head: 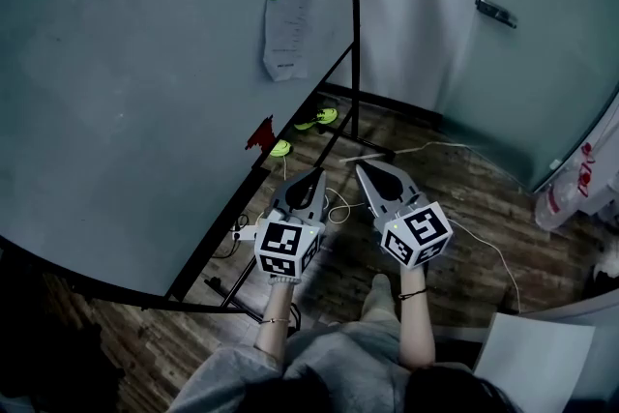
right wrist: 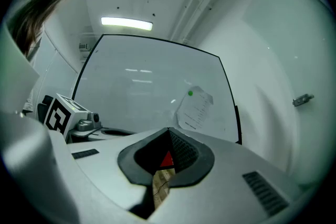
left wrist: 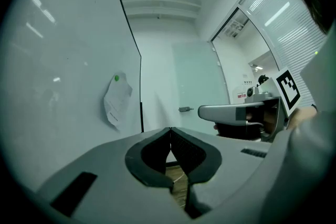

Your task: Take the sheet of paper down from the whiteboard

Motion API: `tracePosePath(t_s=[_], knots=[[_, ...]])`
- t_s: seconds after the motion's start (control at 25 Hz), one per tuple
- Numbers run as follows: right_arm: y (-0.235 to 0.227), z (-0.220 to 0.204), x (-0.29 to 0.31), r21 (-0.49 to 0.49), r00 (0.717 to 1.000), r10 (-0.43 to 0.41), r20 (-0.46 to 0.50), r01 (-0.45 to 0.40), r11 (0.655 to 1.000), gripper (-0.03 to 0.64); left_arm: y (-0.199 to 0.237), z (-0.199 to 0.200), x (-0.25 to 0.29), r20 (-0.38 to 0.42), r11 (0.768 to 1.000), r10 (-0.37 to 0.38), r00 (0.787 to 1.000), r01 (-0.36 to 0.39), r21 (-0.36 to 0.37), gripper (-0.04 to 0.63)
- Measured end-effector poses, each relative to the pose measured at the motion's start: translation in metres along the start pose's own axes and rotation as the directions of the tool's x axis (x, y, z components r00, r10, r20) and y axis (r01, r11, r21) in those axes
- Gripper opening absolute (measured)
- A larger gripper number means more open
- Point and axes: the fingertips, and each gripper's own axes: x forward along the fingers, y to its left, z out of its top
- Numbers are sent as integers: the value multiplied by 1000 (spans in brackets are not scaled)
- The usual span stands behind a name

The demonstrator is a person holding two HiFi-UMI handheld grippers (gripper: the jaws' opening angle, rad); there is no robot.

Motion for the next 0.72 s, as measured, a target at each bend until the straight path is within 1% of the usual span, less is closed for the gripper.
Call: tracePosePath(t_s=[0.08,0.24,0.48,0.56,0.64,0.72], knots=[[-18,0,17,-3,1000,24,5,-24,1000,0,9,0,19,5,1000,20,1000,-20,-1,6],[-62,1,55,7,998,59,9,-59,998,0,27,1,64,-9,998,57,998,-56,17,6],[-119,11,109,9,988,156,-18,-156,988,0,52,23,126,-2,989,145,989,-145,28,6],[-135,10,123,15,982,187,-29,-186,982,0,57,32,144,19,983,170,985,-171,64,6],[-149,11,136,18,975,221,-33,-220,975,0,62,39,161,36,973,201,979,-204,112,6],[-163,14,148,17,966,255,-31,-255,967,0,68,43,180,36,964,225,974,-228,139,6]])
